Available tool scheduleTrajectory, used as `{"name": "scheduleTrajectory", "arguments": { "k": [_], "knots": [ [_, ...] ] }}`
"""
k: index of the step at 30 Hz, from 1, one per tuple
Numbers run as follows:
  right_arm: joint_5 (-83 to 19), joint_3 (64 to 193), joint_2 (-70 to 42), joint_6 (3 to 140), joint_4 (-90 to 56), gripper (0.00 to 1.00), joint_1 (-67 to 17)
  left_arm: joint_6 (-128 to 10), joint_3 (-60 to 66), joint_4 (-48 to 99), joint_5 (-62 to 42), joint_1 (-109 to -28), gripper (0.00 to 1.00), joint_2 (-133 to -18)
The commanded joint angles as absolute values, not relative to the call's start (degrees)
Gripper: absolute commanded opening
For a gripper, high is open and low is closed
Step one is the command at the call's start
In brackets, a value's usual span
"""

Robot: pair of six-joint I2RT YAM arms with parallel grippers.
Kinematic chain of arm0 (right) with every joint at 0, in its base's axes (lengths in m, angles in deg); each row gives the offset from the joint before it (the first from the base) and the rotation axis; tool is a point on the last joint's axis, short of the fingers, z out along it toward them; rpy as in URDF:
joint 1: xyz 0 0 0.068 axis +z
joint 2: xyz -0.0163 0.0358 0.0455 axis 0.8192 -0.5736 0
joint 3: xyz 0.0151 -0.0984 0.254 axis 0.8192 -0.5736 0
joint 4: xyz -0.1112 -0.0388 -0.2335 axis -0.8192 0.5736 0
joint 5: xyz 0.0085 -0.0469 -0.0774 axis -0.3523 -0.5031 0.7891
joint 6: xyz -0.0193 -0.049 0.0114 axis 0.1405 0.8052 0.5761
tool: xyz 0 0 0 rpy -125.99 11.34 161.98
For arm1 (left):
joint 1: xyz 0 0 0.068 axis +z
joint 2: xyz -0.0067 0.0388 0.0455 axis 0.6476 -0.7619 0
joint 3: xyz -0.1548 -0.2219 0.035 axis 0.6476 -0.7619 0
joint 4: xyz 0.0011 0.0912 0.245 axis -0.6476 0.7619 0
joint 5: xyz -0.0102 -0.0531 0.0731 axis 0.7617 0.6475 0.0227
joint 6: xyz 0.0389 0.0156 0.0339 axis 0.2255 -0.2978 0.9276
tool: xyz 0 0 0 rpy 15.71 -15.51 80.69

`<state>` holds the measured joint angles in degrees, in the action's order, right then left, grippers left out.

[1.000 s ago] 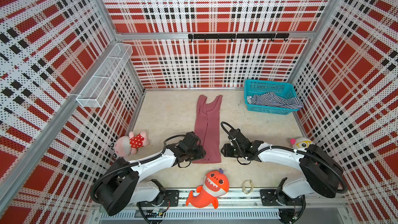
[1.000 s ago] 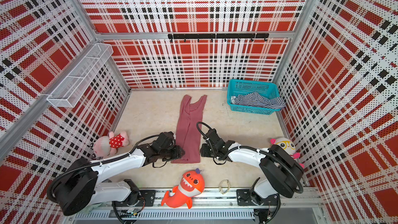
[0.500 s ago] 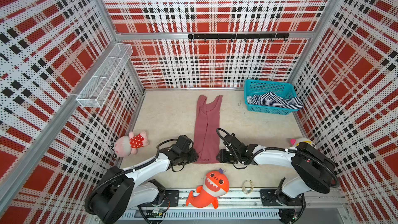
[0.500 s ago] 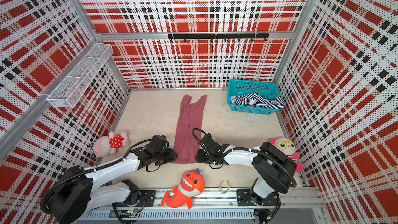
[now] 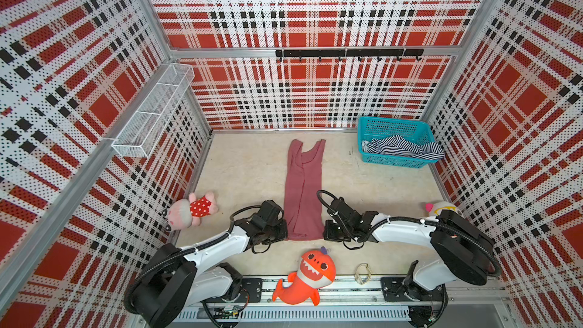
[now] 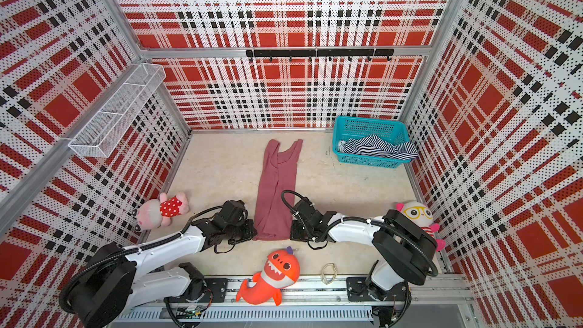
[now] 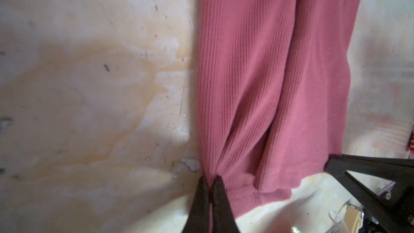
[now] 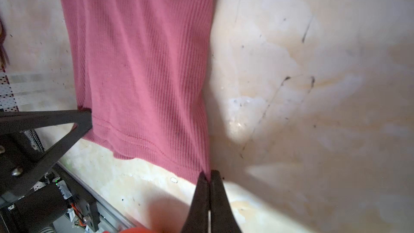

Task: Fold and stack tank tops
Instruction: Fold the tank top at the top-center of the table.

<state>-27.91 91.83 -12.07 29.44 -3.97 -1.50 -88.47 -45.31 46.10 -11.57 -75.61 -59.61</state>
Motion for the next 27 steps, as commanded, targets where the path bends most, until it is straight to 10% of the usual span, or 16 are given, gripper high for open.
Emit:
{"name": "scheduleTrajectory", "arguments": {
  "k": [1,27],
  "knots": [
    [-25.47,95.76,-9.12,31.93,-0.16,0.0,-1.78,-87.97,-40.69,49.57,-11.34,-75.66,0.0,-57.94],
    [-25.09,114.17,-20.88,49.93,-1.41,0.0,-14.06,-70.66,-18.37,42.78,-10.21,-63.6,0.0,-80.28]
  ]
}}
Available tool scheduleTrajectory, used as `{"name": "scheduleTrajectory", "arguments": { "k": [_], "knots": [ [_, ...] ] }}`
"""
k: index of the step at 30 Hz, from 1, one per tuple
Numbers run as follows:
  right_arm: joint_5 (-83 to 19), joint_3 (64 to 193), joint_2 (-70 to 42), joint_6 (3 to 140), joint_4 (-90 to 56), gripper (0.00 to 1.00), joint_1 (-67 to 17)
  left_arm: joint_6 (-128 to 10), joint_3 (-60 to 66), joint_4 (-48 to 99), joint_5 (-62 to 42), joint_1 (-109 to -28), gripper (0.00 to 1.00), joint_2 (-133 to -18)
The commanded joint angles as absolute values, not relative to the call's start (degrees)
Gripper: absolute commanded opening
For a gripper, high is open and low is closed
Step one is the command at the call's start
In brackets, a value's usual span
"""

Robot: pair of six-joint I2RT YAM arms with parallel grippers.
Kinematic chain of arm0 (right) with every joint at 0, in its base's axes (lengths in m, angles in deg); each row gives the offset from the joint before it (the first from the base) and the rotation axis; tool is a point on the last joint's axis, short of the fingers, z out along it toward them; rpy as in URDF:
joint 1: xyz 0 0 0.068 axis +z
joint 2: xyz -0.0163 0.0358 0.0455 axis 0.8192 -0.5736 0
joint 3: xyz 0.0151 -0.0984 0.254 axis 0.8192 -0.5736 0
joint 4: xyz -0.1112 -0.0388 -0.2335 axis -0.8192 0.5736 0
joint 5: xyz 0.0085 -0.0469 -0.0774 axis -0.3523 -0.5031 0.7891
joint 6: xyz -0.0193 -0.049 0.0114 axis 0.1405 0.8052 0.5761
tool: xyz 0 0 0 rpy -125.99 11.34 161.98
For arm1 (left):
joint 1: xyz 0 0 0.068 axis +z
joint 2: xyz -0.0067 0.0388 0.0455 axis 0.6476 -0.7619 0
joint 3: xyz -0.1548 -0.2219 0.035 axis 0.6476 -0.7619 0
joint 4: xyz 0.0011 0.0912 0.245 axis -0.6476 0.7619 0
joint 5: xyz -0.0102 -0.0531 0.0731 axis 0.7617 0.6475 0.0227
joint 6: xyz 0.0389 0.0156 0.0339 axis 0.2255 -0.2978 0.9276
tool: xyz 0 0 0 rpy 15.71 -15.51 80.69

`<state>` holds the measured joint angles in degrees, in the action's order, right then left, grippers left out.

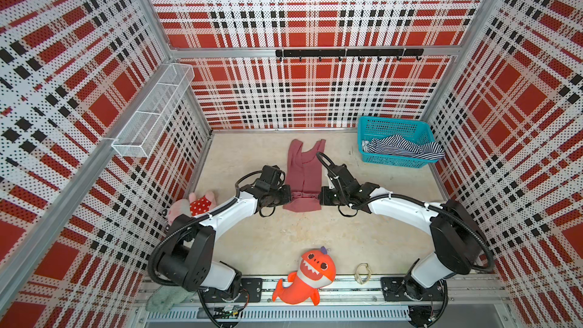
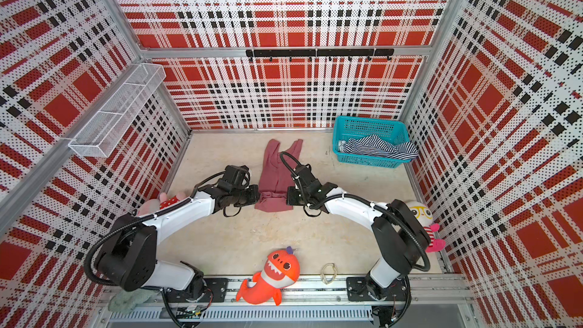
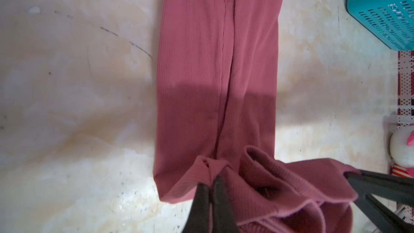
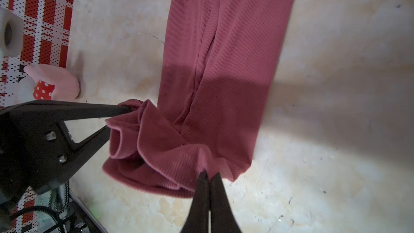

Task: Fold and stack tank tops
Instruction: Fold the tank top at the top-center of the table.

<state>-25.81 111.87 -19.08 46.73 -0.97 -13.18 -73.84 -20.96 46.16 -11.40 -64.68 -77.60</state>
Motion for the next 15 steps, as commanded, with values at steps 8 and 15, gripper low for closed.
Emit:
{"name": "scheduleTrajectory", "arguments": {
  "k": [8,15],
  "knots": [
    [-20.53,119.12,-27.93,53.84,-4.75,0.0,-16.3,-68.17,-11.0,39.72,-8.65,-61.17,0.0,-89.43],
    [-19.74,125.8,-35.16,56.35,-6.45,0.0,-18.75,-66.69,-4.12,38.6,-7.62,-59.28,0.09,-97.39]
  ]
}}
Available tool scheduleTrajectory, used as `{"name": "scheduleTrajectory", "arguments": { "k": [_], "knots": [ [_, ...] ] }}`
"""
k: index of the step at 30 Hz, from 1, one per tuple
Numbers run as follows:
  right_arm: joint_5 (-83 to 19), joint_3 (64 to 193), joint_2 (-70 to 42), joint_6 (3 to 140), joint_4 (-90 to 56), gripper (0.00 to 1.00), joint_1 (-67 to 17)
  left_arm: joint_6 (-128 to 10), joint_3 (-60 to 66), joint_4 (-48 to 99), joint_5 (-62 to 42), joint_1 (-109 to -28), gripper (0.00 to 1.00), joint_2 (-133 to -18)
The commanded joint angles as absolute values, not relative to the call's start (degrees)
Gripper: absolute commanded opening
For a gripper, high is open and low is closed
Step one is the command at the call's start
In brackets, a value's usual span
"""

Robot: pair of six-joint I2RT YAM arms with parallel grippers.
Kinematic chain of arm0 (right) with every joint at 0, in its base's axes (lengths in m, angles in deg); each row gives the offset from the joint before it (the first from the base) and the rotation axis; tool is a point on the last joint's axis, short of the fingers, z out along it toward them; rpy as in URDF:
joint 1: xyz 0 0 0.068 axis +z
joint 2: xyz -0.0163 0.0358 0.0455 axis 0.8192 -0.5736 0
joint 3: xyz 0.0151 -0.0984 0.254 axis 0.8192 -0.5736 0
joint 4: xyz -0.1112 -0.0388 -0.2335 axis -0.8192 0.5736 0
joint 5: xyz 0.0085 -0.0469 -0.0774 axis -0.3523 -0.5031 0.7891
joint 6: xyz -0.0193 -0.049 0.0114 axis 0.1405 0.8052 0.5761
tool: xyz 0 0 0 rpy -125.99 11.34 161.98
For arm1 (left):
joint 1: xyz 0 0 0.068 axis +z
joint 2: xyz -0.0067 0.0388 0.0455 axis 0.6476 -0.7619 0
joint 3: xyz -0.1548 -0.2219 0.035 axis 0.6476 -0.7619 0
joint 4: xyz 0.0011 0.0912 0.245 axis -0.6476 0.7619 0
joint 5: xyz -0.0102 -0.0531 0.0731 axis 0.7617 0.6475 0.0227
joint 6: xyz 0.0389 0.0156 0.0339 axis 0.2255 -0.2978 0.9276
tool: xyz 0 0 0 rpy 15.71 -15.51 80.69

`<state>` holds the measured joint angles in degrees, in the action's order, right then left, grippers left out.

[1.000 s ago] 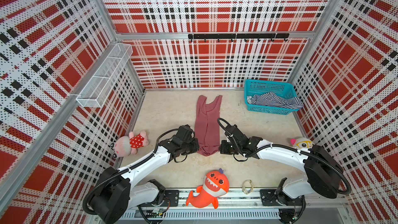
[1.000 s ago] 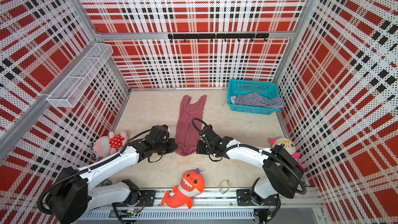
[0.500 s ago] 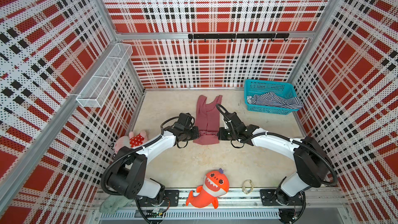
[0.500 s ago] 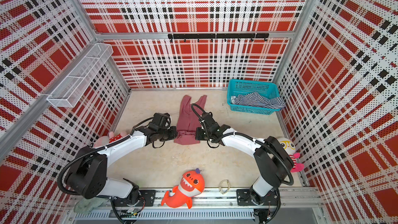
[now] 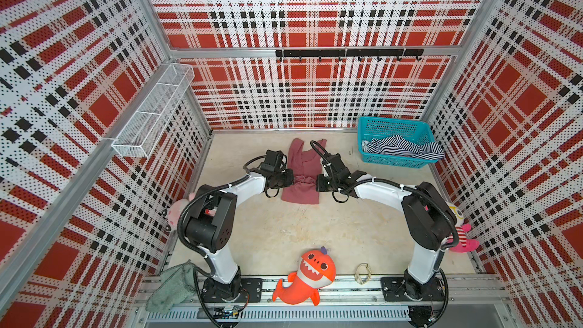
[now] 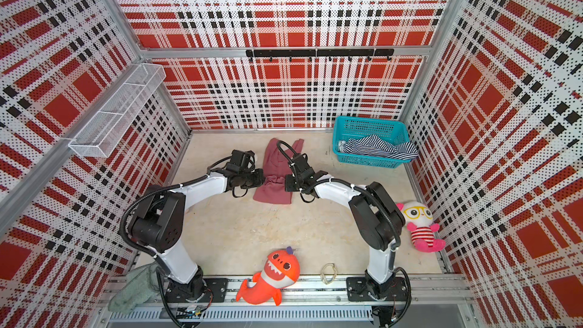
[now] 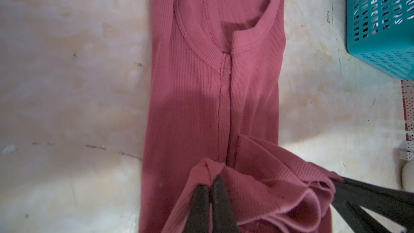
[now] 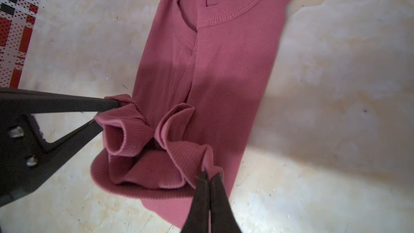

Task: Fold and stack tank tops
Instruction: Fold the tank top at the top-center of the table.

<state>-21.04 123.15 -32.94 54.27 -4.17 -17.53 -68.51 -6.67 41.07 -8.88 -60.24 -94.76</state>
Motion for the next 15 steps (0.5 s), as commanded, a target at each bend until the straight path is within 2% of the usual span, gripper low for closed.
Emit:
{"name": "scheduleTrajectory", "arguments": {
  "k": [1,2,3,6,10,15],
  "knots": [
    [-19.76,126.63,-36.04,56.36,-6.59,0.03,-19.19,-66.45,-3.31,38.42,-7.43,-58.97,0.21,-98.43],
    [-19.87,127.68,-37.05,56.38,-6.6,0.12,-19.84,-66.07,-2.1,38.38,-7.24,-58.62,0.35,-99.56],
    [-20.05,128.58,-37.9,56.38,-6.89,0.21,-20.46,-65.72,-0.84,38.46,-7.39,-58.24,0.44,-100.51],
    [-20.46,131.62,-39.35,56.73,-7.56,0.42,-22.13,-65.36,2.41,38.53,-8.41,-56.62,0.58,-101.06],
    [-19.02,132.86,-37.02,59.69,-6.38,0.47,-22.96,-65.43,3.82,39.34,-10.9,-55.0,0.63,-98.18],
    [-24.33,124.62,-32.3,54.89,-8.81,0.45,-22.34,-68.67,-5.58,34.37,-10.3,-56.64,0.63,-93.1]
  ]
}}
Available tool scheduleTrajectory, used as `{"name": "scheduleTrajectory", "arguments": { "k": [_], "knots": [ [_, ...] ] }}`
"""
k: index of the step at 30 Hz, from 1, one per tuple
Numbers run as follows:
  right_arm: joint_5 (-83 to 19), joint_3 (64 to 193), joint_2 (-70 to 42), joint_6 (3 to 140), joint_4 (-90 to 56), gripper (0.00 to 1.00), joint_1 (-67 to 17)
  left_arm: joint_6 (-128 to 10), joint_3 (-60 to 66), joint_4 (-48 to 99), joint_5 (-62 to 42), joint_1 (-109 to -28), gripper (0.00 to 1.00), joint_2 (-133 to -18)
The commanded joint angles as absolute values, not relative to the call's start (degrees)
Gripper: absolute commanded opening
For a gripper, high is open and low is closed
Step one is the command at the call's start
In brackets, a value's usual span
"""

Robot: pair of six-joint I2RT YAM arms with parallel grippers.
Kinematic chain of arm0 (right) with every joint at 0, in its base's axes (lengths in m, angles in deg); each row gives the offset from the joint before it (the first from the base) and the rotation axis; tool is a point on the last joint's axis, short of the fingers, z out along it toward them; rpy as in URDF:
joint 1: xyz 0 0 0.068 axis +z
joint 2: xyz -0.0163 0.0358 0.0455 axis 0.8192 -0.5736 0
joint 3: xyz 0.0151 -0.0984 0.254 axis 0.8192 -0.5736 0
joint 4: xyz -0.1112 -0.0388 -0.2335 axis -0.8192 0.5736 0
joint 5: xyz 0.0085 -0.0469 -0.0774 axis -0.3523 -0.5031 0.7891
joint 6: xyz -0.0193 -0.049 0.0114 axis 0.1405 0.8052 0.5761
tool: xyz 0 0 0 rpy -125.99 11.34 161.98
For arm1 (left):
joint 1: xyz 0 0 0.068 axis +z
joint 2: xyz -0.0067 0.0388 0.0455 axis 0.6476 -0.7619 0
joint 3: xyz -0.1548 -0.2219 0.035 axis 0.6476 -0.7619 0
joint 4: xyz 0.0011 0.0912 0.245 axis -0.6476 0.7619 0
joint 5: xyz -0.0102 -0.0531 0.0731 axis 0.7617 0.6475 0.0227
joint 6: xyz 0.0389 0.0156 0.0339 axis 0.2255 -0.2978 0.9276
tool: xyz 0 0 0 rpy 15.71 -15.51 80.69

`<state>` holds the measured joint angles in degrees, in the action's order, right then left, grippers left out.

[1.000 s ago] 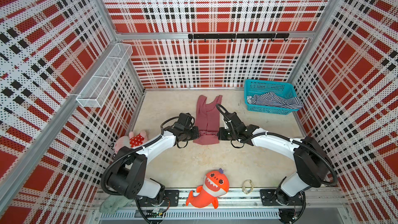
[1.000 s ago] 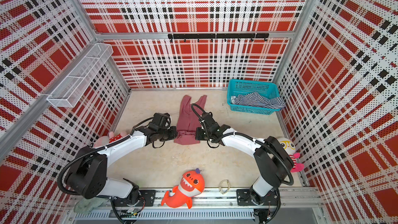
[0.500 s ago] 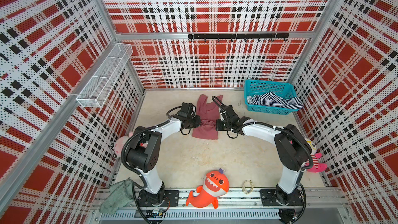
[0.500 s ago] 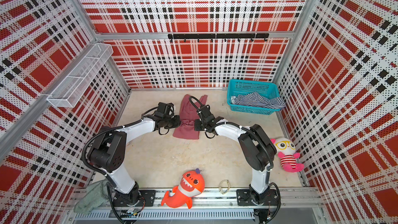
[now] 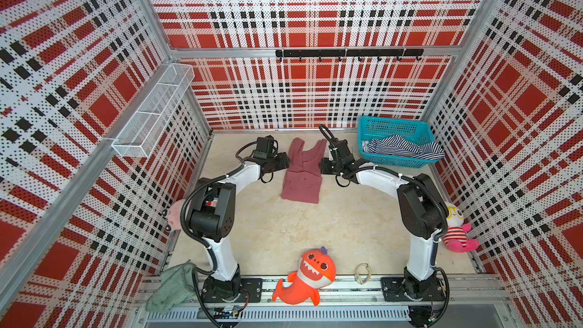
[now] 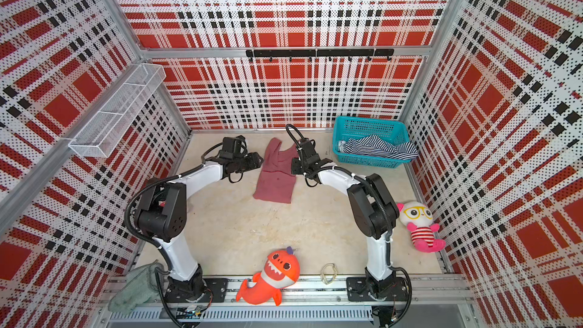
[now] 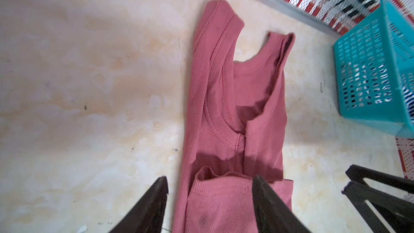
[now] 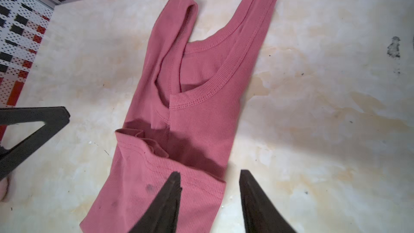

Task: Fold and stack tank tops
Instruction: Fold the tank top at the top-center of the table, then move the tank top to the center of the table.

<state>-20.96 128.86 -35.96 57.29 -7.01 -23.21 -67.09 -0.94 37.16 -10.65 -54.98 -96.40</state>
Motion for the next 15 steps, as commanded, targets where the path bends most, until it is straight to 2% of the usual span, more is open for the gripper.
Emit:
{"name": "scheduleTrajectory", "arguments": {
  "k": [1,6,15],
  "knots": [
    [-26.21,121.88,-31.64,52.95,-11.02,0.43,-21.86,-69.77,-8.25,32.62,-10.04,-57.56,0.63,-92.71],
    [-30.31,115.37,-32.37,47.07,-17.94,0.33,-18.73,-74.53,-16.91,25.07,-8.91,-59.43,0.62,-94.12],
    [-30.47,108.35,-32.69,42.29,-22.95,0.28,-15.17,-78.26,-31.43,22.91,-10.21,-63.24,0.58,-88.27]
  ]
}}
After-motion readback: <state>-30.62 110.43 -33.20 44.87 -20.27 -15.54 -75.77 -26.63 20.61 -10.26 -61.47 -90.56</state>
